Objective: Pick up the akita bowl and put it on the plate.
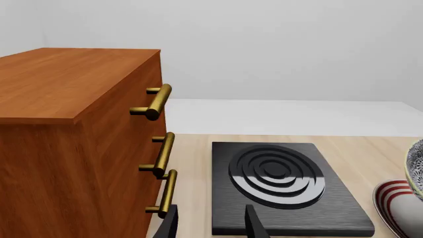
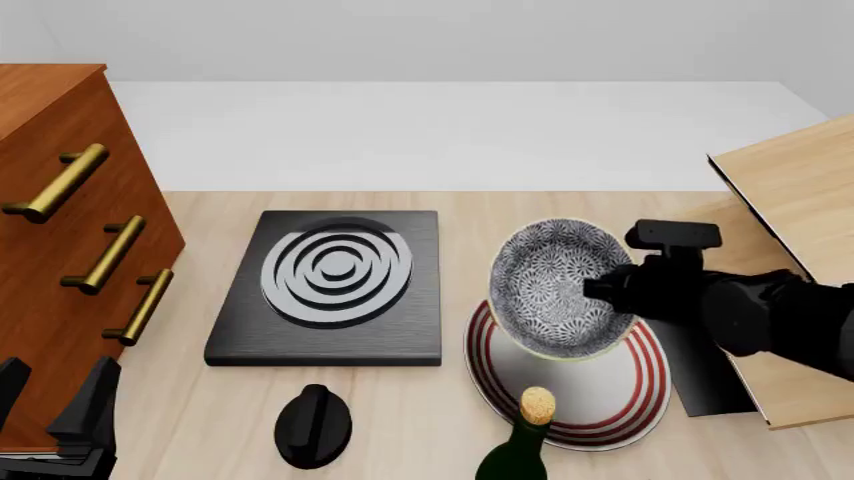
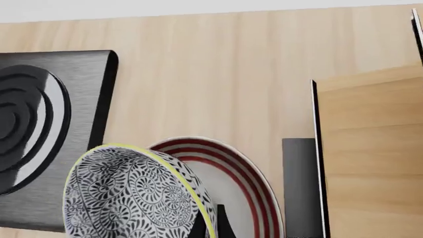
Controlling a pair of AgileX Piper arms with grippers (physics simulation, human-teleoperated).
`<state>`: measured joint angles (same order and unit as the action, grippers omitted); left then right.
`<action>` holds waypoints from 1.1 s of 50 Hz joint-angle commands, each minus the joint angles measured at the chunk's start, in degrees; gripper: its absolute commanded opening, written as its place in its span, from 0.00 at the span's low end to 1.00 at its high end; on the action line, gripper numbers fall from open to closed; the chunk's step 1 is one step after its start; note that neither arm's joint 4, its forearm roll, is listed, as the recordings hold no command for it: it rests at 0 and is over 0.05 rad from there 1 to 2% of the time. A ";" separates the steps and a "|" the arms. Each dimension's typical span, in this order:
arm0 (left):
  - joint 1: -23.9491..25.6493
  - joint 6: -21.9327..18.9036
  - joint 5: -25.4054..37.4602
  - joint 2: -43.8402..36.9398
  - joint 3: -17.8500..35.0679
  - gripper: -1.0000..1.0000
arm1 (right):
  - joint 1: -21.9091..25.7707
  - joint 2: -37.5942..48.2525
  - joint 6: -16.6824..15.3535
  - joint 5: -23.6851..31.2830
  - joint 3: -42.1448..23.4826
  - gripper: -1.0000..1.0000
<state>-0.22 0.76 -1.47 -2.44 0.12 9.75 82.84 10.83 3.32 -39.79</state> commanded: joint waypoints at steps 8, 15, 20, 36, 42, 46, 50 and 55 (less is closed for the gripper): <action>-0.01 0.01 -0.01 -0.01 0.00 1.00 | -1.10 6.33 1.49 -7.15 3.92 0.00; 0.00 0.00 0.02 0.03 0.00 1.00 | -0.99 6.40 2.03 -8.02 5.31 0.00; 0.00 0.01 -0.01 -0.02 0.00 1.00 | -1.27 6.53 2.13 -8.48 5.83 0.00; 0.00 -0.01 0.00 0.00 0.00 1.00 | -2.84 7.59 1.28 -8.48 5.35 0.00; 0.00 0.02 -0.02 -0.04 0.00 1.00 | -3.09 5.31 0.97 -6.45 4.51 1.00; 0.00 0.00 0.00 0.01 0.00 1.00 | -3.04 2.70 0.66 -4.28 3.66 1.00; 0.00 0.00 -0.01 -0.02 0.00 1.00 | -2.89 -2.62 0.01 0.12 1.89 1.00; 0.00 0.03 -0.01 -0.03 0.00 1.00 | -2.40 -7.91 -0.12 5.00 -0.38 1.00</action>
<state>-0.22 0.77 -1.47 -2.45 0.12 7.15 82.72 11.40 1.34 -37.04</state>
